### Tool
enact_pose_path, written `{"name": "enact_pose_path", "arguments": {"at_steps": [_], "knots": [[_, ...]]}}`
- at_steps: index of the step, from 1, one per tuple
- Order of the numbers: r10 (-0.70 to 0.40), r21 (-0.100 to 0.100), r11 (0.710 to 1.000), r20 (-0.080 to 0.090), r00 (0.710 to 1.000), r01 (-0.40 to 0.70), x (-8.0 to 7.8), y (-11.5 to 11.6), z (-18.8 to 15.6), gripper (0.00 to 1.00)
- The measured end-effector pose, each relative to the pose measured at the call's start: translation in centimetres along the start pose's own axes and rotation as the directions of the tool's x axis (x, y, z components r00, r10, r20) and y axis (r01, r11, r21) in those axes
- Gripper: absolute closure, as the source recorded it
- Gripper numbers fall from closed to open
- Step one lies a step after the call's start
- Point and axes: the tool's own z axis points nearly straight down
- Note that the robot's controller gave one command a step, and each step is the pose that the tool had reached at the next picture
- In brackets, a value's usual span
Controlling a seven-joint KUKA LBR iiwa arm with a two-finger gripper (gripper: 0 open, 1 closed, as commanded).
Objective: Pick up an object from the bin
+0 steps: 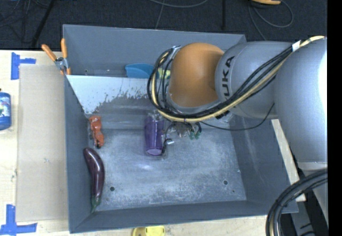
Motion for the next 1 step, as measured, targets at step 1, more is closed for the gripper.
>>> {"name": "enact_pose_path", "arguments": {"at_steps": [1], "knots": [[0.001, 0.0, 1.0, 0.001, 1.0, -0.001, -0.01, -0.01, -0.44, 1.0]]}}
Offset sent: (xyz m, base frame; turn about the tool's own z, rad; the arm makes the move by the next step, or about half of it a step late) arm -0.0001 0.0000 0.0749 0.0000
